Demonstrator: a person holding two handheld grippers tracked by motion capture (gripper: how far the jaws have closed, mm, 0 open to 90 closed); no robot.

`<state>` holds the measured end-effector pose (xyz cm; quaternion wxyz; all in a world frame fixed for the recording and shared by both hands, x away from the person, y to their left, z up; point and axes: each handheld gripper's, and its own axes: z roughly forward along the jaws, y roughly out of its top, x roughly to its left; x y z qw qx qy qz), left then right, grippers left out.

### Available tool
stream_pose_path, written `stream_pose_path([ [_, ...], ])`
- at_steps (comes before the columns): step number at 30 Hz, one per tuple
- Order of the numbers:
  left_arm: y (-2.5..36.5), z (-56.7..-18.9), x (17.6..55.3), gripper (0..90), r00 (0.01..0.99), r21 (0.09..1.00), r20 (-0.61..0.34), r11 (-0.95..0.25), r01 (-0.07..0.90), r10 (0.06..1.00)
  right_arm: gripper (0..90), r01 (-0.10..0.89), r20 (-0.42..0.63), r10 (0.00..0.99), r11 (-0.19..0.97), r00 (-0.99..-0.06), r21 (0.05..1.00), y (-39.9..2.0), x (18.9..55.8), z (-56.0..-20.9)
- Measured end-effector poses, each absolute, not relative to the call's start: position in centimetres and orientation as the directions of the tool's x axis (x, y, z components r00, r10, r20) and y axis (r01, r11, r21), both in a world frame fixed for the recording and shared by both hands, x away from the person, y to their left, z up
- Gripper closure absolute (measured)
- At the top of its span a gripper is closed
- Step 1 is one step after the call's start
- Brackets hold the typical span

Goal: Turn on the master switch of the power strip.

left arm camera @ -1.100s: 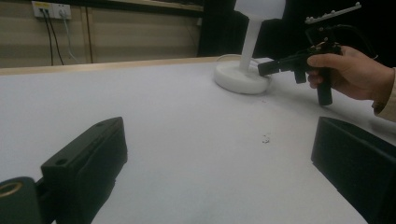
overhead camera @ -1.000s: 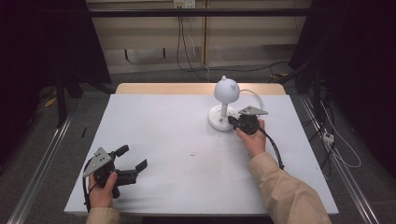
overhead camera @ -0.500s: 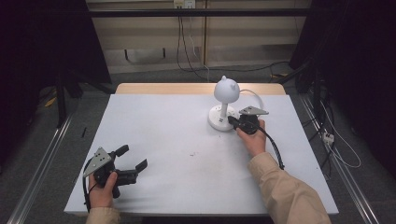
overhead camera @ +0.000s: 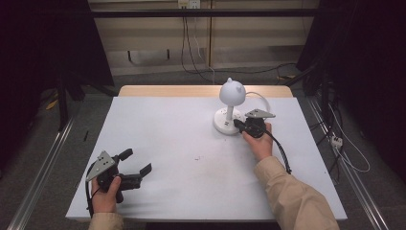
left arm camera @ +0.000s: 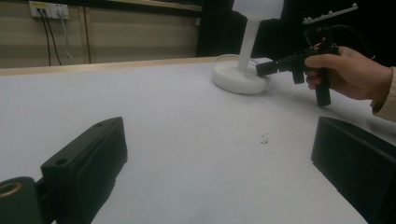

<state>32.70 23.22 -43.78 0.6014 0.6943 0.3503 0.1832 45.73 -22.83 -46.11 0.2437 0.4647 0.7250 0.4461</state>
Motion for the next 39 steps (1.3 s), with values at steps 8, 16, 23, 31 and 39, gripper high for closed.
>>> stream_pose_path([
  [8, 23.20, -43.80, 32.74, 3.3, 0.690, 0.963, -0.162, -0.040, 0.267, 0.706, 90.0, 0.473, 0.063, 0.890, 0.179, -0.452, 0.862, -22.80, 45.91, -45.89],
  [16, 23.24, -43.74, 32.64, 3.3, 0.687, 0.964, -0.165, -0.033, 0.265, 0.707, 90.0, 0.471, 0.032, 0.889, 0.211, -0.457, 0.856, -22.58, 45.91, -45.80],
  [23, 23.34, -43.69, 32.60, 3.3, 0.686, 0.964, -0.161, -0.034, 0.262, 0.709, 90.0, 0.469, 0.021, 0.889, 0.220, -0.457, 0.855, -22.53, 45.94, -45.84],
  [31, 23.54, -43.70, 32.60, 3.3, 0.683, 0.965, -0.159, -0.034, 0.260, 0.713, 90.0, 0.454, 0.039, 0.893, 0.190, -0.448, 0.871, -22.38, 45.63, -45.66],
  [39, 23.60, -43.62, 32.63, 3.3, 0.679, 0.965, -0.165, -0.024, 0.260, 0.716, 70.6, 0.470, 0.086, 0.896, 0.145, -0.436, 0.870, -22.22, 45.23, -45.51],
])
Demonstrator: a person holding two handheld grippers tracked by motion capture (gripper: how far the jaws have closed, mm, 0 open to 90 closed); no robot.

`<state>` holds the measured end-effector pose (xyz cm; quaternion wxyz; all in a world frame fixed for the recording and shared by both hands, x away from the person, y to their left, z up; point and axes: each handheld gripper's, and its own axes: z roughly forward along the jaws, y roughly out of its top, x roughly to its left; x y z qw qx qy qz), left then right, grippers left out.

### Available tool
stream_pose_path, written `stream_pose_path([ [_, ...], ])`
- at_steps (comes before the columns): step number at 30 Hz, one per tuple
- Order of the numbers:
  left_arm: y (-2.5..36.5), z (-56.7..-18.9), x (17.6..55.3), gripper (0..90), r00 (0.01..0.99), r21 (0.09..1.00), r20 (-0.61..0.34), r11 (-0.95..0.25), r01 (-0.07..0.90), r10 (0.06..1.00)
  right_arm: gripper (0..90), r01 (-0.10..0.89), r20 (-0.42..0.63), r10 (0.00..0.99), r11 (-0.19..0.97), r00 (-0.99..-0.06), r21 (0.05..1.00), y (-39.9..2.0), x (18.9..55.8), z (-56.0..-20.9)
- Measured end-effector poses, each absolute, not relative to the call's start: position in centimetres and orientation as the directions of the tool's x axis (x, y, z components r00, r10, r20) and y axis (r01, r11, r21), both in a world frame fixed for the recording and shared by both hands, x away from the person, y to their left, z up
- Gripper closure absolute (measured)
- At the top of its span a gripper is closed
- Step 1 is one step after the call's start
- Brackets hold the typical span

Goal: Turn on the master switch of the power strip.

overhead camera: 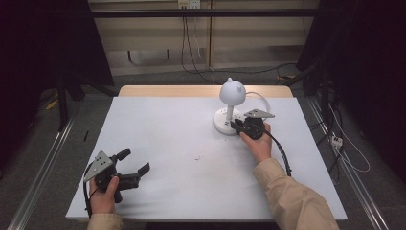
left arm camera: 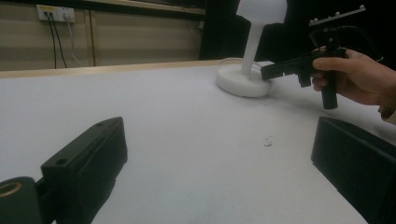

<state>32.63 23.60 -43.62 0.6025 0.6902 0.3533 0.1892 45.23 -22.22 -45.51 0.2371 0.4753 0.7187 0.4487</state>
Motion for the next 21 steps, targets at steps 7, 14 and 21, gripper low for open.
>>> stream_pose_path([
  [7, 23.3, -43.6, 32.8, 3.3, 0.683, 0.964, -0.170, -0.022, 0.264, 0.710, 55.2, 0.482, 0.097, 0.902, 0.131, -0.420, 0.866, -22.6, 44.6, -45.4],
  [14, 22.8, -43.6, 33.1, 3.3, 0.692, 0.965, -0.170, -0.023, 0.261, 0.702, 43.5, 0.487, 0.112, 0.900, 0.121, -0.421, 0.865, -22.7, 44.0, -45.1],
  [21, 22.8, -43.6, 33.1, 3.2, 0.692, 0.964, -0.171, -0.026, 0.264, 0.702, 30.5, 0.483, 0.101, 0.891, 0.142, -0.443, 0.864, -22.7, 43.0, -45.0],
])
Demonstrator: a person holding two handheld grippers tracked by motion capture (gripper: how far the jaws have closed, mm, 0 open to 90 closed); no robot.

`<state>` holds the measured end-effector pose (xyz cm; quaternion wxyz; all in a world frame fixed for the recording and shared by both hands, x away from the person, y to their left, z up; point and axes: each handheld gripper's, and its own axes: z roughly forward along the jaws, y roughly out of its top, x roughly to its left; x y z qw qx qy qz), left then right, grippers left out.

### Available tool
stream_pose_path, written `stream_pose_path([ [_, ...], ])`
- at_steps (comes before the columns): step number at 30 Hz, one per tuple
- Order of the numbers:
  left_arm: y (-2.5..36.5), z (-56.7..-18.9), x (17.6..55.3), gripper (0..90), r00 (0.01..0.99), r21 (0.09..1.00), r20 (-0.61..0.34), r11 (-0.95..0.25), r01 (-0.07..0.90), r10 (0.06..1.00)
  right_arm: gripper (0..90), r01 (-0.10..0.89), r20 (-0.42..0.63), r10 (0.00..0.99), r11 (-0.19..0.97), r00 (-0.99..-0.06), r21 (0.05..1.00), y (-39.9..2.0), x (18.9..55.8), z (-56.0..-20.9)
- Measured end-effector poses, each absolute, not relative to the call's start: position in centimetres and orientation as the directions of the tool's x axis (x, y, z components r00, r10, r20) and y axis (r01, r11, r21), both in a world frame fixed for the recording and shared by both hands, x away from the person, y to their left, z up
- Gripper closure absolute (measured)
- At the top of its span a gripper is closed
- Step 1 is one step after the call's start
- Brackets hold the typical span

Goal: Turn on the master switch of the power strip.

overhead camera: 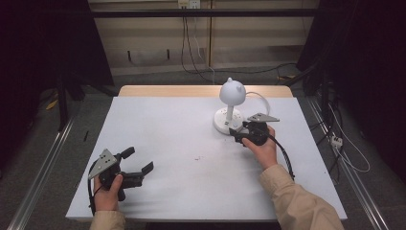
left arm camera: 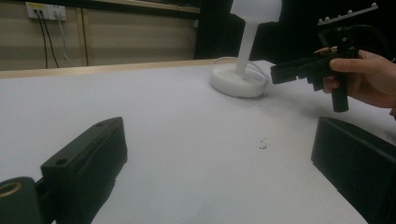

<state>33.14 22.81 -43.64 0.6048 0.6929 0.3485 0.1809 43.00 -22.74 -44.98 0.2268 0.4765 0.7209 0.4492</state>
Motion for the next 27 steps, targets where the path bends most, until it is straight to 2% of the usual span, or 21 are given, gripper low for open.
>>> stream_pose_path([
  [11, 22.8, -43.6, 33.0, 3.2, 0.691, 0.964, -0.170, -0.027, 0.264, 0.702, 20.0, 0.475, 0.094, 0.879, 0.160, -0.467, 0.865, -22.6, 42.0, -44.3],
  [27, 22.8, -43.6, 33.0, 3.2, 0.689, 0.964, -0.171, -0.026, 0.266, 0.704, 14.1, 0.469, 0.113, 0.863, 0.154, -0.493, 0.870, -23.4, 39.7, -44.3],
])
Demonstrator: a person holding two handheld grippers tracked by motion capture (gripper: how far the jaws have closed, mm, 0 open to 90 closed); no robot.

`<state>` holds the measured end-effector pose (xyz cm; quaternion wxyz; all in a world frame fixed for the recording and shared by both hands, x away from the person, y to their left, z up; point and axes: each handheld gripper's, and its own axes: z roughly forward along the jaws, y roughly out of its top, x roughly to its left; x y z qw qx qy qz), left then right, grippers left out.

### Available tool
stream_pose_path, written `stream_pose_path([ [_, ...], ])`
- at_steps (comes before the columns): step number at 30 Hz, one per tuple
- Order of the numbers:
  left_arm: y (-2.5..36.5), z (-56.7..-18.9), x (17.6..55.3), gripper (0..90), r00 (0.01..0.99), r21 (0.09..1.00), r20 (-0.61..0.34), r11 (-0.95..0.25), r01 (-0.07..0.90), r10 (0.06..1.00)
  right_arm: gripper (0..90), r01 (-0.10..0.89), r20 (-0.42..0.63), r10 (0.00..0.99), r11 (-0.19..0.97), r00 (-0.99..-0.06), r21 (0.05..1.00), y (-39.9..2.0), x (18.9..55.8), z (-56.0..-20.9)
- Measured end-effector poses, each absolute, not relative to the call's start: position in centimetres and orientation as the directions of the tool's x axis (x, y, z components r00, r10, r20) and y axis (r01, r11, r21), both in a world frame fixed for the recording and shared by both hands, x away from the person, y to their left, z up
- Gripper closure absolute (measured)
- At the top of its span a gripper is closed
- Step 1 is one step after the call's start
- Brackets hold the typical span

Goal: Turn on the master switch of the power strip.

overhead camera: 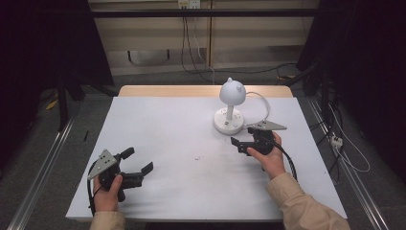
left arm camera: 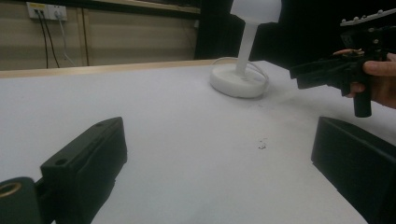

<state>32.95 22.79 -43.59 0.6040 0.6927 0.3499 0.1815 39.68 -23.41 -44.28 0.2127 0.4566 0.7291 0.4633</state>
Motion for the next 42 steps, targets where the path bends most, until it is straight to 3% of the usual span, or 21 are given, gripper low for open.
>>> stream_pose_path([
  [42, 22.8, -43.7, 32.9, 3.2, 0.689, 0.962, -0.162, -0.041, 0.268, 0.707, 10.1, 0.467, 0.146, 0.834, 0.144, -0.531, 0.873, -26.7, 34.5, -44.3],
])
